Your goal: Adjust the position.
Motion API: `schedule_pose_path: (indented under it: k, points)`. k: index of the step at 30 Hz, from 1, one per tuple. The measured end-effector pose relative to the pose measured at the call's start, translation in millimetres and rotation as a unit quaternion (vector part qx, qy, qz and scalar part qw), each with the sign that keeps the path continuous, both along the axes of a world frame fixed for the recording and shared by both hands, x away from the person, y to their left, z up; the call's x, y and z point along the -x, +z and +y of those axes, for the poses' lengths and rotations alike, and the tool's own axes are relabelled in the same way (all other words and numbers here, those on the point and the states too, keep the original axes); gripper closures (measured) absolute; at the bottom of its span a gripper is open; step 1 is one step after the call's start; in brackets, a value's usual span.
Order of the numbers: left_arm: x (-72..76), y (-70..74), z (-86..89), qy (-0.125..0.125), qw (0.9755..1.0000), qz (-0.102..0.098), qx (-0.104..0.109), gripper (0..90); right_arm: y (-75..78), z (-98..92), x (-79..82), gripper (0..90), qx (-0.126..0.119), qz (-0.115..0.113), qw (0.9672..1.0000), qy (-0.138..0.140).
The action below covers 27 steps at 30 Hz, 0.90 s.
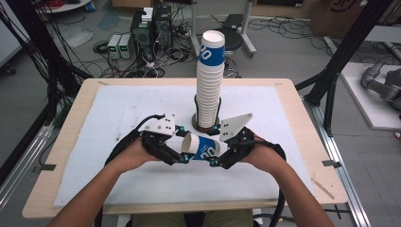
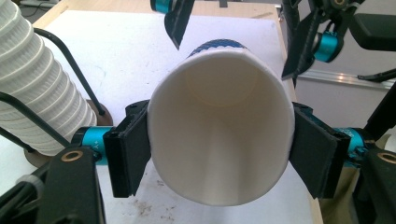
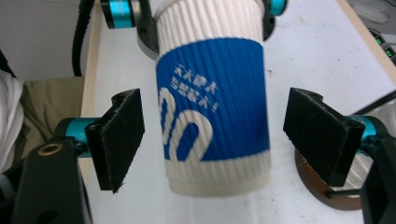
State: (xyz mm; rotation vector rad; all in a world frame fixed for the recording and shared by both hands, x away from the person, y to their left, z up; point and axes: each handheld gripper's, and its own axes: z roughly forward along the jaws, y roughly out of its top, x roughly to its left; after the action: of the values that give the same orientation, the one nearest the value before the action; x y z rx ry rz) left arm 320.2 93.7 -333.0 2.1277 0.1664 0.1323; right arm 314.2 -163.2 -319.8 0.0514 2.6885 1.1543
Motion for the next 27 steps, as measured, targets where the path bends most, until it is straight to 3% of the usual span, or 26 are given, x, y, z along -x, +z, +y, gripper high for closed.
schedule_pose_path:
  k: [9, 18, 27]
  points:
    - [-1.2, -0.8, -3.6, 0.001, 0.9998, 0.001, -0.019, 28.1, -1.7, 12.1, -0.9, 20.7, 0.029, -0.005, 0.9996, 0.005]
    - [-0.7, -2.4, -8.1, 0.0, 0.9995, 0.002, -0.031, 27.9, -9.5, 22.2, 0.2, 20.8, 0.073, -0.02, 0.9971, 0.0]
    - [-0.5, -3.0, -12.4, 0.0, 0.9991, 0.005, -0.041, 27.8, -12.9, 27.3, 1.6, 25.8, 0.088, -0.028, 0.9958, 0.004]
